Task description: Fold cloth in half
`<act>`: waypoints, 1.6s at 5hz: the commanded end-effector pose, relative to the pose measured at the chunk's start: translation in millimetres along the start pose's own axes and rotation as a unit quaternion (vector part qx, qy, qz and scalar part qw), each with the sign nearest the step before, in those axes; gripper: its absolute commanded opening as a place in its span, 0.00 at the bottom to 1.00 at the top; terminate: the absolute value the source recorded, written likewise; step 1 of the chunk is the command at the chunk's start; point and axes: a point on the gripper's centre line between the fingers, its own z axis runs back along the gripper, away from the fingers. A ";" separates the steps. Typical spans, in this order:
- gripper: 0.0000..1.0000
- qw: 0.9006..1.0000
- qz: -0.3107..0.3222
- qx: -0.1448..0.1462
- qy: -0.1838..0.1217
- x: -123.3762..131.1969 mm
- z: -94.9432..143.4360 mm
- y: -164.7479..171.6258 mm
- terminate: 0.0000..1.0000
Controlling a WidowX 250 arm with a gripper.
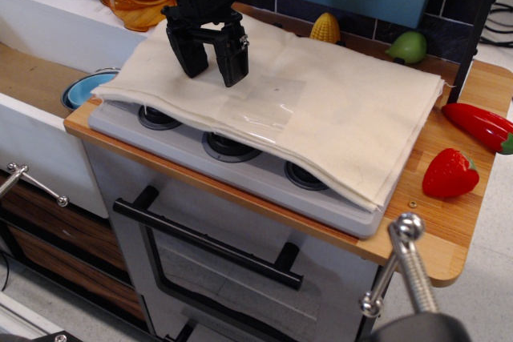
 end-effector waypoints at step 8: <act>1.00 0.999 -0.005 -0.006 -0.032 -15.5 0.2 81.5 0.00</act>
